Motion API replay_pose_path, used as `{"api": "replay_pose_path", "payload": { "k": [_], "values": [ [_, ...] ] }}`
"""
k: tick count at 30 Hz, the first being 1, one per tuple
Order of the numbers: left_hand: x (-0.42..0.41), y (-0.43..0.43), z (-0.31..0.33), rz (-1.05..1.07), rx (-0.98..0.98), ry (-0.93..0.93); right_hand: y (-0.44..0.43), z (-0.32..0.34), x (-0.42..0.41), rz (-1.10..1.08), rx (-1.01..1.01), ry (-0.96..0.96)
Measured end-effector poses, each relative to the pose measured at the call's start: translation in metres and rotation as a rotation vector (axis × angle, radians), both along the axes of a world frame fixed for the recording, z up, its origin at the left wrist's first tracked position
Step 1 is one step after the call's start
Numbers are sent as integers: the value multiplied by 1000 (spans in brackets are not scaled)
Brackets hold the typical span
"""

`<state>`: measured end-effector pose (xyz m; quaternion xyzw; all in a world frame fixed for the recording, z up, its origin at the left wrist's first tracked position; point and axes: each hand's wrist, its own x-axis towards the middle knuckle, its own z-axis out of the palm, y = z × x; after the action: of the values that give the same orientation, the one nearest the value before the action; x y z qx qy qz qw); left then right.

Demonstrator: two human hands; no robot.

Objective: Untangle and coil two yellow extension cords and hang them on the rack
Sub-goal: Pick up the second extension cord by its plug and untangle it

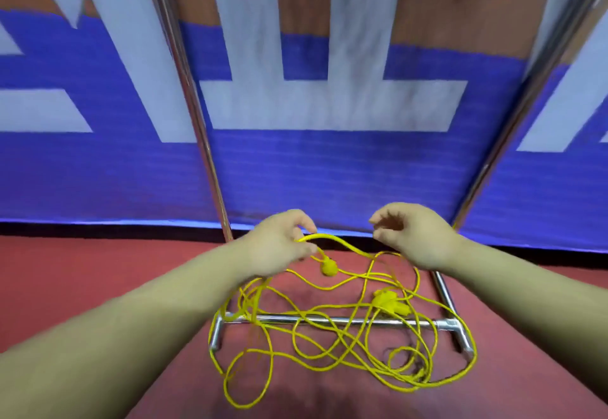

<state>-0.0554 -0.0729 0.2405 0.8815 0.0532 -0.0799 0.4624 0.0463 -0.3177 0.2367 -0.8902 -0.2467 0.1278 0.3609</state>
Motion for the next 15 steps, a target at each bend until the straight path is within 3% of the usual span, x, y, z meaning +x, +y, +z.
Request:
{"api": "replay_pose_path", "payload": {
  "k": [4, 7, 12, 15],
  "values": [
    [-39, -28, 102, -14, 50, -180, -18, 64, -51, 18, 190, -13],
    [-75, -55, 149, 5, -21, -310, -29, 90, -93, 95, 322, 25],
    [-123, -80, 158, 98, -402, -360, -30, 105, -141, 118, 378, -158],
    [-135, -75, 140, 174, -426, -294, -31, 102, -153, 122, 372, -128]
  ]
}}
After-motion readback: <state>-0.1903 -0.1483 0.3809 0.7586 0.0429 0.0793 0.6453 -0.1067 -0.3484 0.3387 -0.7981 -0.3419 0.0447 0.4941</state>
